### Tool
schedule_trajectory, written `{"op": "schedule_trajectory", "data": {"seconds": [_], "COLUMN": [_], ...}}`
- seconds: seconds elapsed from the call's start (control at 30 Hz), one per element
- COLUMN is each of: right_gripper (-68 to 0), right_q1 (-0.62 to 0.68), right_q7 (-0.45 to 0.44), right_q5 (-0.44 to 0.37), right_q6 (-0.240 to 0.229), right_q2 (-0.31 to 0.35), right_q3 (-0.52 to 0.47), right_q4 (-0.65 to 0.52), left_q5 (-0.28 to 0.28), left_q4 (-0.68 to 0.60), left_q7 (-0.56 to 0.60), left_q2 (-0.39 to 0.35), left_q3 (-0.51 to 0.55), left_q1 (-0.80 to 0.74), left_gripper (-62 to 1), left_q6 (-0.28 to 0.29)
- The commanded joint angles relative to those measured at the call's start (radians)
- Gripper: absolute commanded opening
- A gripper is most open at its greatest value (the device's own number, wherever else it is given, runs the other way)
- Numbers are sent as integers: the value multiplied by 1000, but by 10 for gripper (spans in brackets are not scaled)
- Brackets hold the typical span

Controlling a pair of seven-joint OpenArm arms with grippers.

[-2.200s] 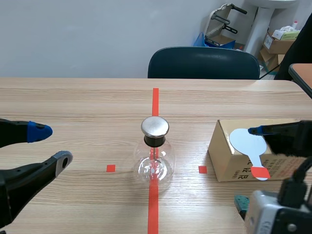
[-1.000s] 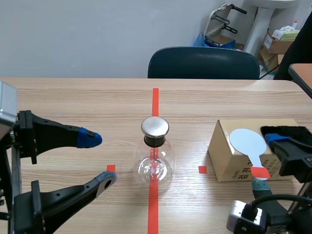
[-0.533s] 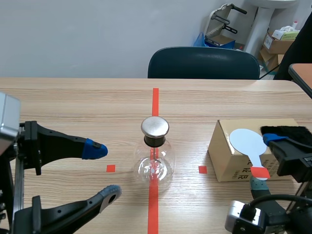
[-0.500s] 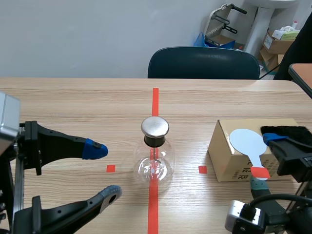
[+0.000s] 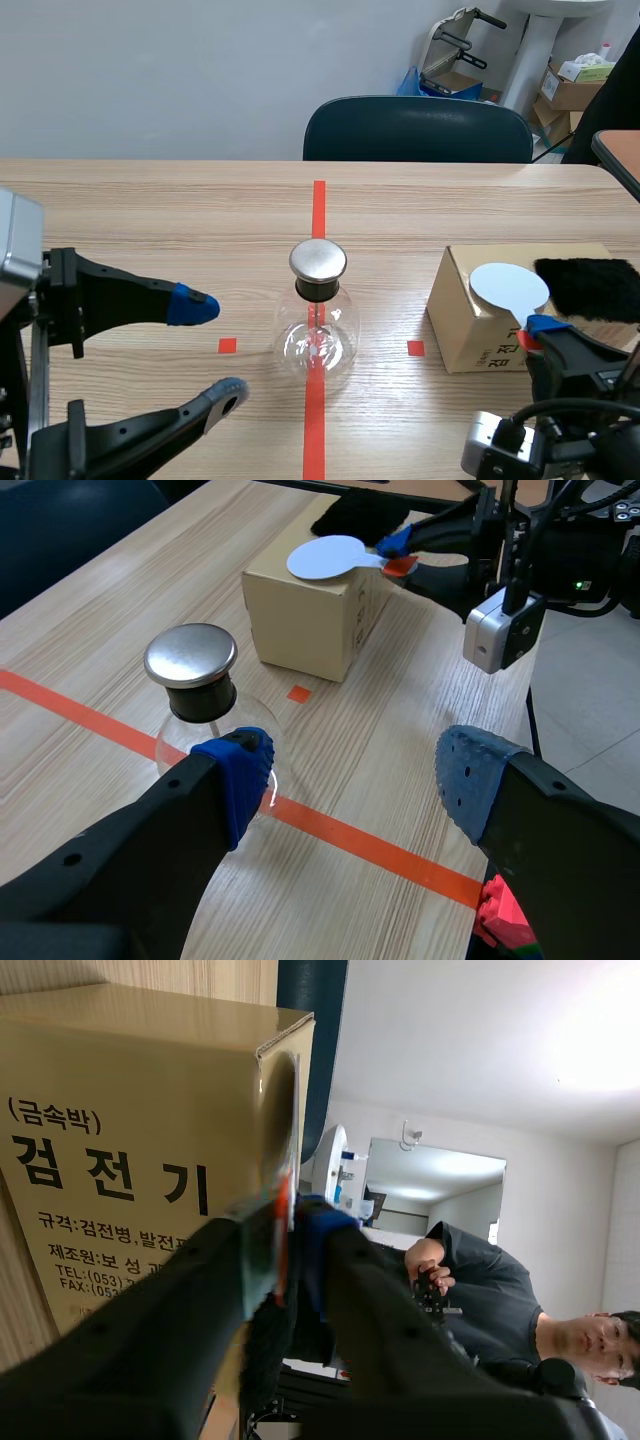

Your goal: Do the electroscope experiment

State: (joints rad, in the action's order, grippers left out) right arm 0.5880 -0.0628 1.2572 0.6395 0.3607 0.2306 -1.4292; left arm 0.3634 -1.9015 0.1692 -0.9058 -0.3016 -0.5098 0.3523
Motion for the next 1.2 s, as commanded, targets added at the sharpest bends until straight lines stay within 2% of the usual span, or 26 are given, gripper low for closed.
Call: {"op": "schedule_trajectory", "data": {"seconds": [0.0, 0.47, 0.83, 1.17], "right_gripper": [-665, -665, -665, -665], "right_q1": [-6, -6, -6, -6], "right_q7": [-3, -3, -3, -3], "right_q5": [0, 0, 0, 0], "right_q6": [10, 0, 0, 0], "right_q2": [16, 16, 16, 16], "right_q3": [-1, -1, -1, -1], "right_q4": [-8, -8, -8, -8], "left_q5": [7, 11, 11, 10], "left_q4": [-7, -7, -7, -7], "left_q7": [18, 7, -92, -80], "left_q2": [-1, -1, -1, -1], "left_q3": [-3, -3, -3, -3], "left_q1": [-2, -3, -3, -3], "left_gripper": [-234, -234, -234, -234], "left_q6": [2, 2, 2, 0]}}
